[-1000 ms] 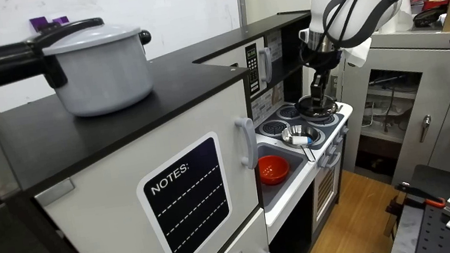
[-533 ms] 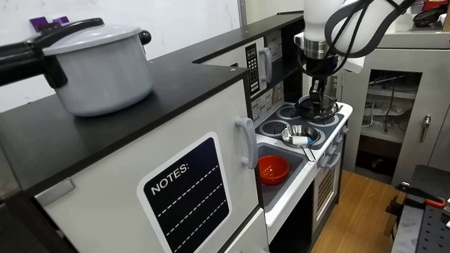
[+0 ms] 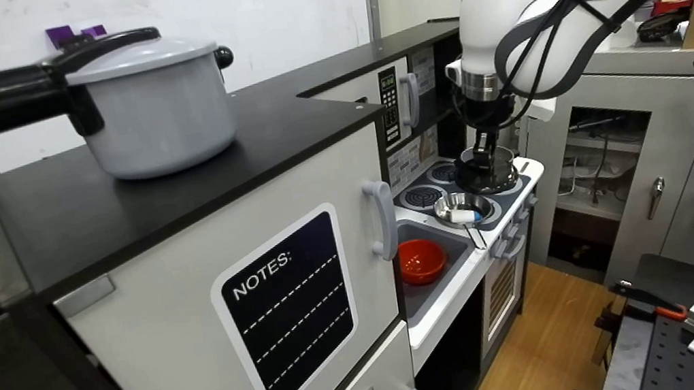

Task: Remove the black lid from the top of the grey pot and place it on the silver pan

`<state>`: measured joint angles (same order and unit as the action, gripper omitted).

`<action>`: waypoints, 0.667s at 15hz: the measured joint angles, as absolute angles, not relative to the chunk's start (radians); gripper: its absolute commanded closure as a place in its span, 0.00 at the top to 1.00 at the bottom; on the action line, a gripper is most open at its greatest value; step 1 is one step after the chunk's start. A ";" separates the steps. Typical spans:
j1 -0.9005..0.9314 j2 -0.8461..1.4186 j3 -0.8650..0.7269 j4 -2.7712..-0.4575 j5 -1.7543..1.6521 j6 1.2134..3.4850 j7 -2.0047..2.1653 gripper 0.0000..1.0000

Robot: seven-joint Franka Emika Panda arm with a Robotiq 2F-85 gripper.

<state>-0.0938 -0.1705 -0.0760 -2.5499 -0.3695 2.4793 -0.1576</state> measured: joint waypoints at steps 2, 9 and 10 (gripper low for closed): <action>-0.089 -0.151 -0.076 -2.545 -0.369 2.483 -0.160 0.12; -0.085 -0.037 -0.082 -2.471 -0.353 2.541 -0.233 0.11; -0.085 -0.019 -0.083 -2.453 -0.338 2.547 -0.253 0.11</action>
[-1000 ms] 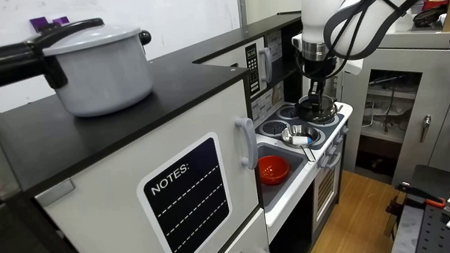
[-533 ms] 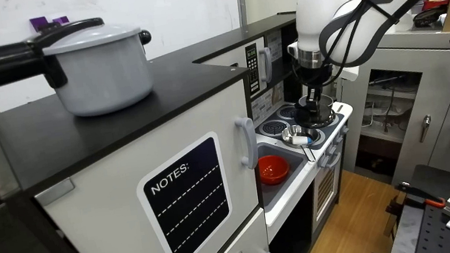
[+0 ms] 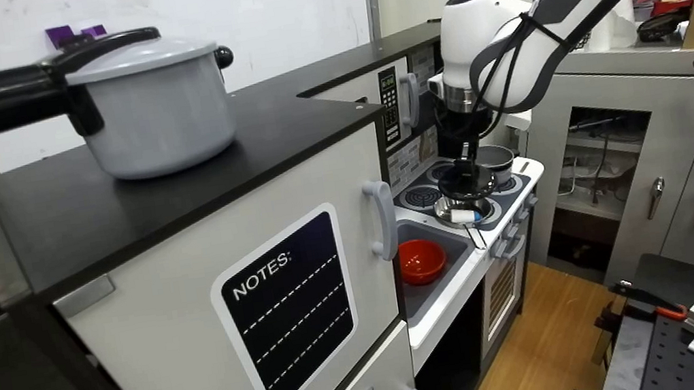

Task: Remove the black lid from the top of the grey pot and place it on the silver pan

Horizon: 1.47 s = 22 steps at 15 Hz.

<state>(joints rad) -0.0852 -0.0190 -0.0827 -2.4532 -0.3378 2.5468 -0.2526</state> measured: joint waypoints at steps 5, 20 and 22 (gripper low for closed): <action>-0.083 0.032 -0.080 -2.403 -0.205 2.549 -0.381 0.11; -0.084 0.059 -0.095 -2.414 -0.237 2.528 -0.397 0.14; -0.081 0.062 -0.088 -2.418 -0.237 2.527 -0.397 0.15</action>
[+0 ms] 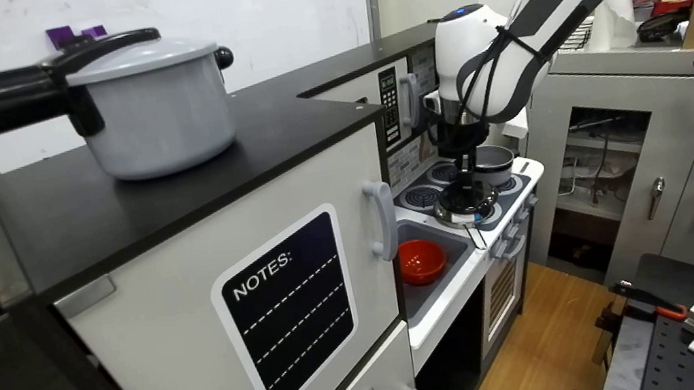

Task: Remove the black lid from the top of the grey pot and place it on the silver pan

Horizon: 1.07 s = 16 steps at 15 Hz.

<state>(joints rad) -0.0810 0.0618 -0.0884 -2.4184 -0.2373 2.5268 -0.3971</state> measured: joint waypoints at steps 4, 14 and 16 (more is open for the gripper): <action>-0.080 0.062 -0.082 -2.420 -0.237 2.522 -0.397 0.15; -0.068 0.062 -0.067 -2.413 -0.236 2.522 -0.397 0.84; -0.064 0.062 -0.063 -2.413 -0.236 2.522 -0.397 0.98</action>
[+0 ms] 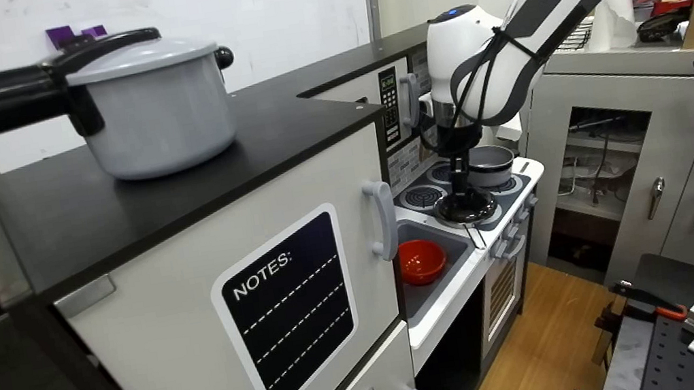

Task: Remove the black lid from the top of the grey pot and place it on the silver pan

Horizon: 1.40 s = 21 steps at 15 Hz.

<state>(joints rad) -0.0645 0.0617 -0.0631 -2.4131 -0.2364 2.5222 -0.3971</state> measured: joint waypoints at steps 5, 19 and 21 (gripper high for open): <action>-0.068 0.056 -0.071 -2.413 -0.238 2.522 -0.397 1.00; -0.210 -0.439 -0.147 -2.718 -0.369 2.349 -0.087 1.00; -0.229 -0.496 -0.148 -2.746 -0.369 2.309 -0.086 1.00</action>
